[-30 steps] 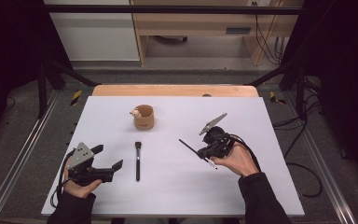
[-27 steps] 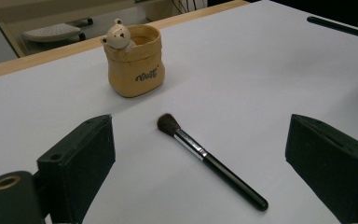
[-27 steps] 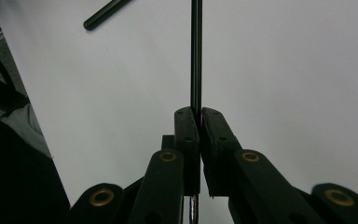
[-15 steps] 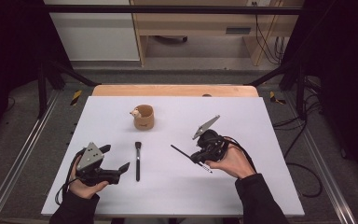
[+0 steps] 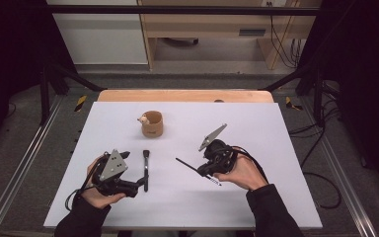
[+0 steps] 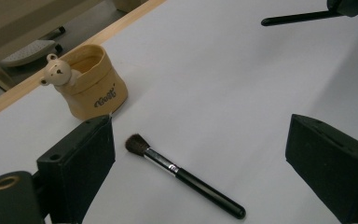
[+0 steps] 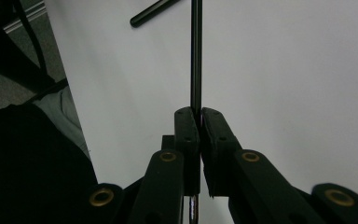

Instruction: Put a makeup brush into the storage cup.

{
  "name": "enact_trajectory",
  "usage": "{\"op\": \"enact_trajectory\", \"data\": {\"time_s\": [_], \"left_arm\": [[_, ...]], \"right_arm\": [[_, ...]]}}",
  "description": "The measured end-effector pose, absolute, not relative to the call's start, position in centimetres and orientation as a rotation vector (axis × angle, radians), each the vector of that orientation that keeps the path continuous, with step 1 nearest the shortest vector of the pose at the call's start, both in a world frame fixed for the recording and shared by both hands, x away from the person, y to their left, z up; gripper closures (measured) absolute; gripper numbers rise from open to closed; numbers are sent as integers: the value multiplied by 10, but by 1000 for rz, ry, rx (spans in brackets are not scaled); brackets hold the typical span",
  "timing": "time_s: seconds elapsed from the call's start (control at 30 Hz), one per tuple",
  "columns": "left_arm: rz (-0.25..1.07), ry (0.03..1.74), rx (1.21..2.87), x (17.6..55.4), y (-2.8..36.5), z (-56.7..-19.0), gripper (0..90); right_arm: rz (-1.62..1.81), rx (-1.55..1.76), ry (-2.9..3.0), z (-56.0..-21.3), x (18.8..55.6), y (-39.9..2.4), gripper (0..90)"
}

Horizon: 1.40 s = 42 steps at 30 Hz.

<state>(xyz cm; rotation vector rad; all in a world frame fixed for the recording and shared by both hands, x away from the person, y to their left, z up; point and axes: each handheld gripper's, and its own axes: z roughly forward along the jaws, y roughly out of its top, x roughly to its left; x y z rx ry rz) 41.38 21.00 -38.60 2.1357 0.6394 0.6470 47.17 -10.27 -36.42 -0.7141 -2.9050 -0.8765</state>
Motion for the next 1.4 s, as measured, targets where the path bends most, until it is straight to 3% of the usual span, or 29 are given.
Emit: {"op": "enact_trajectory", "data": {"time_s": [1.4], "left_arm": [[752, 326, 2388, 413, 143, -374, 80]], "right_arm": [[-812, -608, -2884, -361, 464, -85, 859]]}}
